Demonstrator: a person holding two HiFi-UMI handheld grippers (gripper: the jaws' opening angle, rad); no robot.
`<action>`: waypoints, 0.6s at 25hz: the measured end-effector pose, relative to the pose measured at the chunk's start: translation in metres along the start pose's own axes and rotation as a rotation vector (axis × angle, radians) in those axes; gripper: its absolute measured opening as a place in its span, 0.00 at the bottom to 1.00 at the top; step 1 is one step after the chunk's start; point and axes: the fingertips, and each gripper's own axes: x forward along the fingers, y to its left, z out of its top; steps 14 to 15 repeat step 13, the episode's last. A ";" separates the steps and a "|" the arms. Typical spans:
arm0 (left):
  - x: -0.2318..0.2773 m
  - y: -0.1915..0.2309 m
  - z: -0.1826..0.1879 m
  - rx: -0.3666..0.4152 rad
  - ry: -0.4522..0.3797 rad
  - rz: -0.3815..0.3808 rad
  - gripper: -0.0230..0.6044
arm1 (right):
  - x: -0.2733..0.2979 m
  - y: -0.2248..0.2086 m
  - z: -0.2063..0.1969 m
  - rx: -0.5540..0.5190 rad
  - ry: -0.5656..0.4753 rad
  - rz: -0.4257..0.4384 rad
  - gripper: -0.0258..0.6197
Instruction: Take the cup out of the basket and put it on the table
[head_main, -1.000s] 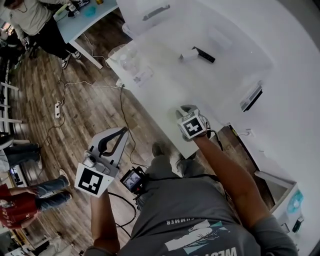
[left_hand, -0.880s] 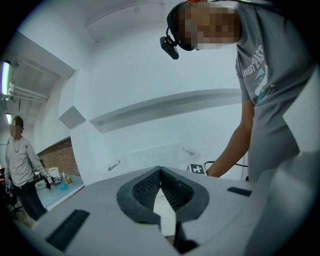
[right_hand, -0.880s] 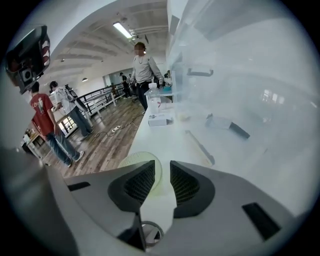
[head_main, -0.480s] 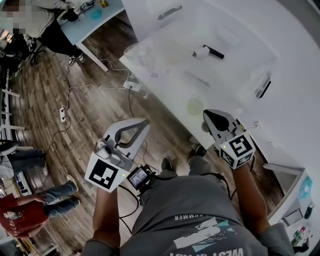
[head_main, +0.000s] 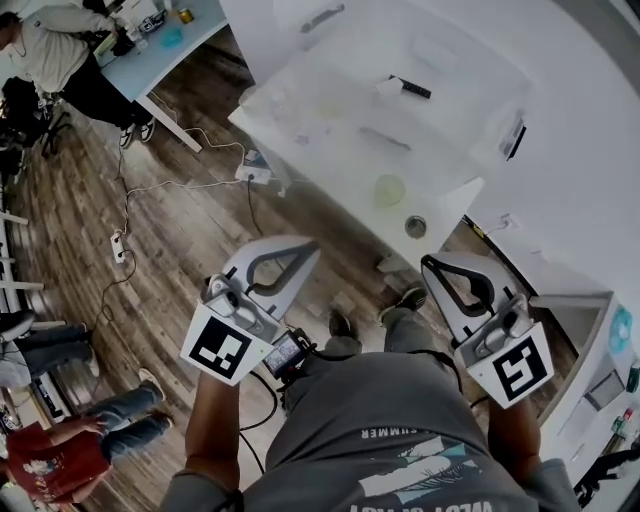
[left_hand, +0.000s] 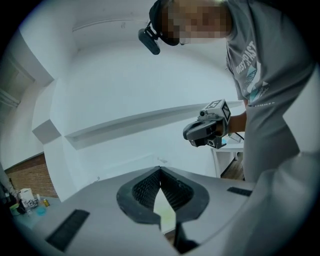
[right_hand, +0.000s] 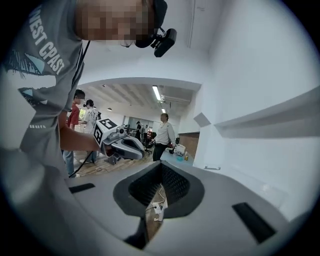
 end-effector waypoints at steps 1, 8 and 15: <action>0.000 -0.004 0.001 0.003 -0.001 -0.006 0.05 | -0.005 0.002 0.001 -0.001 0.001 -0.007 0.06; 0.005 -0.031 0.025 0.033 -0.011 0.013 0.05 | -0.051 0.005 0.007 -0.014 -0.010 -0.021 0.06; 0.013 -0.062 0.047 0.011 0.020 0.042 0.05 | -0.094 0.005 0.013 0.000 -0.002 0.013 0.06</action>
